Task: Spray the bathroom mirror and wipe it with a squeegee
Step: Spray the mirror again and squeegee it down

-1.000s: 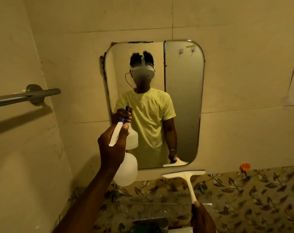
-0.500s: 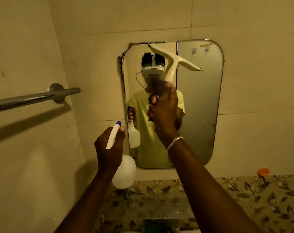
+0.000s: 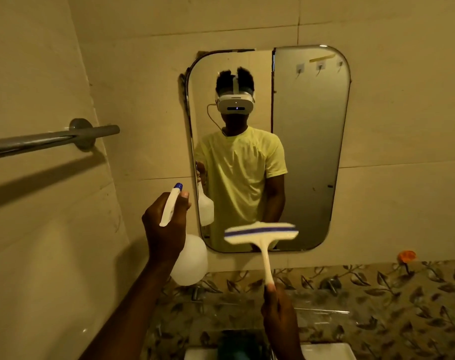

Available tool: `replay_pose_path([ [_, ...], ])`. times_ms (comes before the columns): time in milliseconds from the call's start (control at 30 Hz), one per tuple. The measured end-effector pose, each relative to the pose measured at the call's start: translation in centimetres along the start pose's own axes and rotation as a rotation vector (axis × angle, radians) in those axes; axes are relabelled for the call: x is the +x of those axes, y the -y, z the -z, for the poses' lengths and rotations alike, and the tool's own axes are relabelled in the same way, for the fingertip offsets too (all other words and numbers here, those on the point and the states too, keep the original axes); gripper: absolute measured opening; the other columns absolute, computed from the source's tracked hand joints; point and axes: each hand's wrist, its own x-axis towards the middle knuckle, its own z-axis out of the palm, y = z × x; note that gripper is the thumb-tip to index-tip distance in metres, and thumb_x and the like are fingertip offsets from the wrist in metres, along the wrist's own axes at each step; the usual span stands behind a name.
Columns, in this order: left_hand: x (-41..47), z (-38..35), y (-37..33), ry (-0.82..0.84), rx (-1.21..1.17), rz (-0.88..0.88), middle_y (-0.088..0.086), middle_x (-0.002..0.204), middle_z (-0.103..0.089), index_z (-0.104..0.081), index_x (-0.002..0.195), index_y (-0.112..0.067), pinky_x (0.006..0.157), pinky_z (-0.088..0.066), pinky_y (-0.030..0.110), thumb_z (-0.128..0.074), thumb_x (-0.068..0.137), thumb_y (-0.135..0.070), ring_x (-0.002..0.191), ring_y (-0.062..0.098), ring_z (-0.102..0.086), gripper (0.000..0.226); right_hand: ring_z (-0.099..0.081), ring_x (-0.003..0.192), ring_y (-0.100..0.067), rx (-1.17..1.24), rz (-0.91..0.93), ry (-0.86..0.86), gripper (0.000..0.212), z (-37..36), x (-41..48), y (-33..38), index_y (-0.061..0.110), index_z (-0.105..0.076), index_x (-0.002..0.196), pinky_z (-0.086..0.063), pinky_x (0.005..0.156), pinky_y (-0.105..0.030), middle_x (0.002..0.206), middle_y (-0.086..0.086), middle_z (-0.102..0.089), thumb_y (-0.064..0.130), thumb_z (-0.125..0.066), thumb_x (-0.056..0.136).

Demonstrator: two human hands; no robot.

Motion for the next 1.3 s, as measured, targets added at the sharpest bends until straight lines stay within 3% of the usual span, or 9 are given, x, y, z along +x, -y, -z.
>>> replay_pose_path([
  [133, -0.5, -0.7, -0.3, 0.003, -0.006, 0.027, 0.006, 0.08, -0.074, -0.074, 0.094, -0.005, 0.07, -0.05, 0.005, -0.057, 0.096, -0.048, 0.074, 0.013, -0.07, 0.047, -0.064, 0.059, -0.017, 0.001, -0.083, 0.026, 0.075, 1.1, -1.5, -1.5, 0.023, -0.068, 0.085, -0.05, 0.057, -0.033, 0.061, -0.003, -0.065, 0.088, -0.032, 0.08],
  [267, -0.3, -0.9, -1.1, 0.01, -0.008, -0.003, 0.007, 0.08, -0.074, -0.074, 0.093, -0.002, 0.07, -0.049, 0.004, -0.056, 0.097, -0.045, 0.075, 0.008, -0.069, 0.046, -0.051, 0.054, -0.011, 0.15, 0.109, 0.114, 0.049, 0.7, 1.2, 6.2, 0.018, -0.063, 0.092, -0.043, 0.049, -0.028, 0.062, 0.002, -0.056, 0.061, -0.041, 0.099],
  [400, -0.5, -0.8, -1.4, 0.006, 0.003, 0.001, 0.005, 0.088, -0.076, -0.074, 0.1, -0.002, 0.073, -0.049, 0.001, -0.056, 0.096, -0.049, 0.079, 0.004, -0.071, 0.05, -0.051, 0.055, -0.004, 0.051, 0.324, 0.153, 0.023, -1.9, 3.7, 11.0, 0.028, -0.059, 0.092, -0.042, 0.049, -0.021, 0.066, 0.007, -0.055, 0.038, -0.045, 0.108],
  [533, -0.5, -0.5, -0.7, 0.01, -0.011, 0.008, 0.008, 0.082, -0.075, -0.074, 0.097, -0.002, 0.072, -0.05, 0.003, -0.057, 0.096, -0.044, 0.074, 0.01, -0.071, 0.045, -0.063, 0.061, -0.003, -0.143, 0.356, 0.327, 0.02, -1.0, 2.7, 6.3, 0.027, -0.061, 0.098, -0.047, 0.054, -0.016, 0.069, 0.008, -0.061, 0.04, -0.049, 0.107],
  [633, -0.9, 0.0, -0.4, 0.011, -0.038, 0.036, 0.007, 0.083, -0.074, -0.074, 0.099, -0.004, 0.073, -0.053, 0.008, -0.057, 0.096, -0.046, 0.076, 0.014, -0.072, 0.046, -0.068, 0.072, -0.007, -0.287, 0.287, 0.342, 0.018, 3.6, 2.5, 1.2, 0.029, -0.065, 0.101, -0.056, 0.059, -0.024, 0.077, 0.004, -0.068, 0.04, -0.051, 0.105],
  [800, -1.3, 0.6, 0.4, 0.007, -0.015, 0.044, 0.006, 0.082, -0.074, -0.074, 0.097, -0.008, 0.073, -0.053, 0.008, -0.059, 0.099, -0.038, 0.076, 0.01, -0.072, 0.033, -0.069, 0.062, -0.012, -0.394, 0.086, 0.155, 0.024, 13.5, 3.4, -3.5, 0.03, -0.069, 0.097, -0.056, 0.053, -0.031, 0.066, -0.003, -0.07, 0.048, -0.054, 0.102],
  [900, -1.7, 0.1, 0.4, 0.015, -0.006, 0.061, 0.007, 0.082, -0.074, -0.075, 0.097, -0.004, 0.072, -0.053, 0.008, -0.059, 0.098, -0.038, 0.076, 0.013, -0.071, 0.038, -0.063, 0.053, -0.014, -0.351, 0.038, 0.015, 0.061, 18.0, 3.3, -4.6, 0.025, -0.069, 0.082, -0.046, 0.052, -0.033, 0.061, 0.005, -0.069, 0.079, -0.042, 0.084],
  [1000, -2.3, -0.8, 0.0, 0.033, -0.008, 0.055, 0.008, 0.081, -0.074, -0.074, 0.095, -0.004, 0.069, -0.051, 0.007, -0.059, 0.098, -0.039, 0.075, 0.013, -0.07, 0.038, -0.054, 0.049, -0.017, -0.232, 0.024, -0.046, 0.074, 19.2, 3.2, -4.6, 0.014, -0.067, 0.077, -0.041, 0.051, -0.027, 0.053, -0.003, -0.058, 0.083, -0.042, 0.082],
  [1300, -2.4, -3.2, -2.6, 0.061, -0.08, 0.066, 0.01, 0.09, -0.075, -0.072, 0.103, -0.003, 0.07, -0.052, 0.004, -0.058, 0.095, -0.047, 0.083, 0.017, -0.072, 0.047, -0.041, 0.045, -0.013, 0.176, 0.111, 0.052, 0.047, 11.7, 4.5, 5.3, 0.001, -0.06, 0.09, -0.034, 0.04, -0.023, 0.062, -0.011, -0.047, 0.042, -0.042, 0.105],
])
